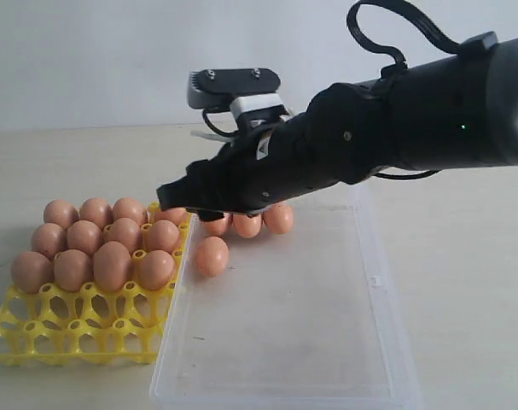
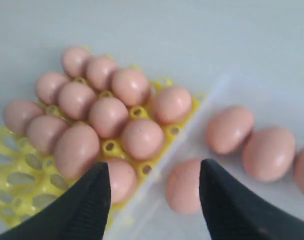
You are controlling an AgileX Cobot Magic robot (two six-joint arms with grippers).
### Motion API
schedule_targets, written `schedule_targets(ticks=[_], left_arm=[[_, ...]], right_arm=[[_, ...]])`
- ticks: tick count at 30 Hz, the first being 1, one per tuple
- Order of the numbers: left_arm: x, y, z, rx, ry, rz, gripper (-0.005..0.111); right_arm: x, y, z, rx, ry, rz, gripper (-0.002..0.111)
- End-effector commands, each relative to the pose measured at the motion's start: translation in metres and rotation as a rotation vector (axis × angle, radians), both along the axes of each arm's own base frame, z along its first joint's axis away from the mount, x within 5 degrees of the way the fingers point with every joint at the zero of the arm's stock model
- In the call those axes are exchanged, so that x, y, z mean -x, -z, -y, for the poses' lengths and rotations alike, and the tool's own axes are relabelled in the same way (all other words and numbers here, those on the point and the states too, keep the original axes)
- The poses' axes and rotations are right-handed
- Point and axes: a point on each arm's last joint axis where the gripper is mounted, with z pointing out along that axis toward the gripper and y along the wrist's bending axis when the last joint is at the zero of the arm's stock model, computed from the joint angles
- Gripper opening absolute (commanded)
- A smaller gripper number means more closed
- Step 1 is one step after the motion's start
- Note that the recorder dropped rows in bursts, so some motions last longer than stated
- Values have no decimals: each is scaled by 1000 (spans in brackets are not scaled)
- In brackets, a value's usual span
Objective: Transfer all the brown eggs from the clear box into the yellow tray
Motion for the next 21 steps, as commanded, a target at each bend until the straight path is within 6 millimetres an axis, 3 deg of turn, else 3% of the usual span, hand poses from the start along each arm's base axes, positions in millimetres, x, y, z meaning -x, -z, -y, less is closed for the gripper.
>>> schedule_targets(ticks=[1, 9, 21], left_arm=[[0, -2, 1, 6, 7, 19, 0], [0, -2, 1, 5, 7, 19, 0], [0, -2, 1, 8, 7, 19, 0]], right_arm=[[-15, 27, 12, 67, 122, -223, 52], [-33, 55, 8, 61, 189, -262, 52], [-46, 69, -4, 40, 198, -252, 52]])
